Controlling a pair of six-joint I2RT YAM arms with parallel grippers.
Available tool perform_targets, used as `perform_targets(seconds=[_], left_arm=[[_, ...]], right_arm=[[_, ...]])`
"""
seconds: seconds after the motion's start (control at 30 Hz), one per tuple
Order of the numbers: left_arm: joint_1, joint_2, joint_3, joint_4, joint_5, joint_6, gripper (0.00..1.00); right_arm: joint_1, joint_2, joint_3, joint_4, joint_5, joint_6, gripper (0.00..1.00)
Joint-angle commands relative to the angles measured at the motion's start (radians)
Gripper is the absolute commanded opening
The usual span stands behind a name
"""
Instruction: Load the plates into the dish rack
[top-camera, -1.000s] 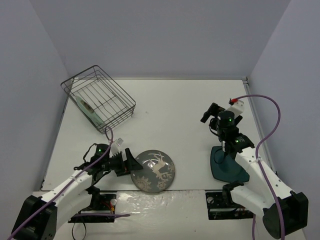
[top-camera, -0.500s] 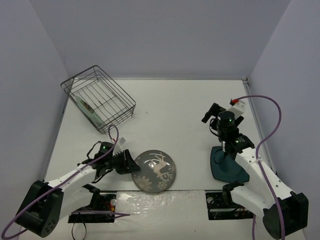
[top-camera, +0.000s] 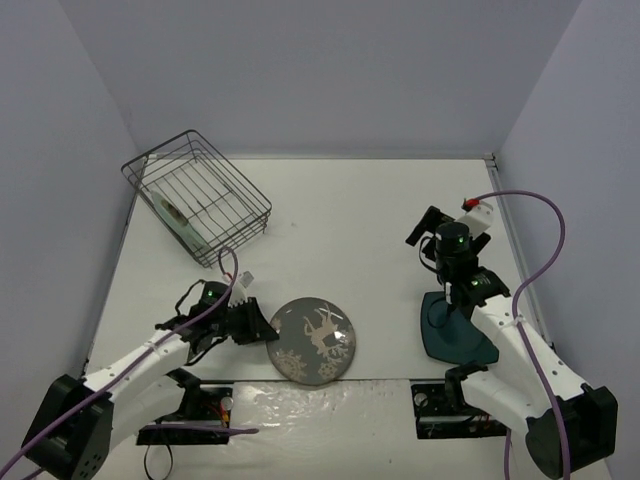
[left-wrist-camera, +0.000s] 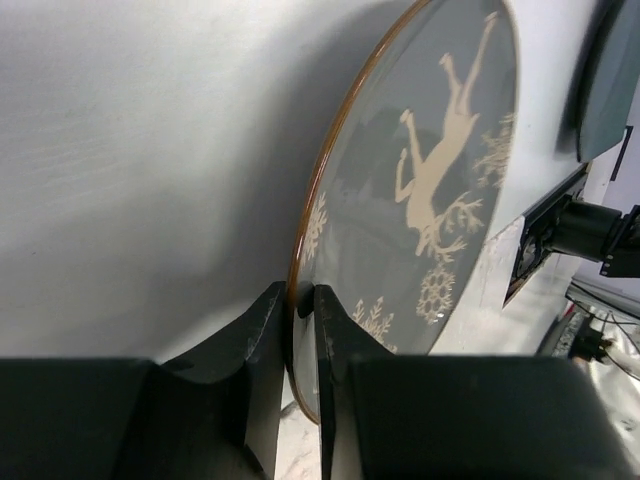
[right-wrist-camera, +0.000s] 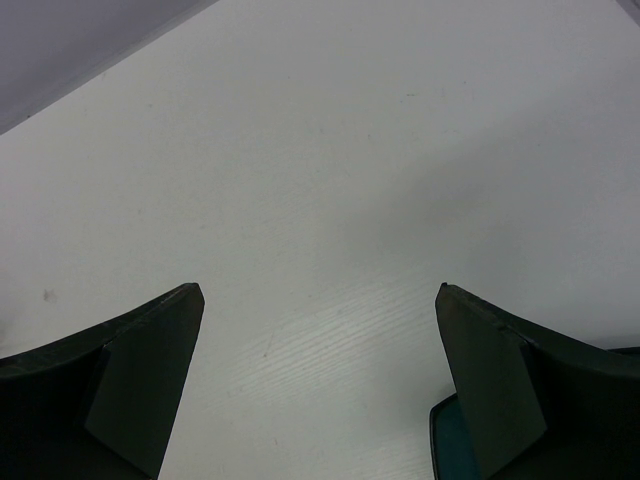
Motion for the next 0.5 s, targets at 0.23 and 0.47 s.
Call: perform_targets(seconds=[0.23, 0.47], left_arm=[[-0.097, -0.185, 0.353, -0.155, -0.314, 0.057, 0.0], [-0.11, -0.086, 0.607, -0.273, -0.496, 0.035, 0.0]], right_arm=[[0.003, -0.043, 0.021, 0.016, 0.09, 0.011, 1.0], [0.003, -0.048, 0.022, 0.01, 0.121, 0.006, 1.0]])
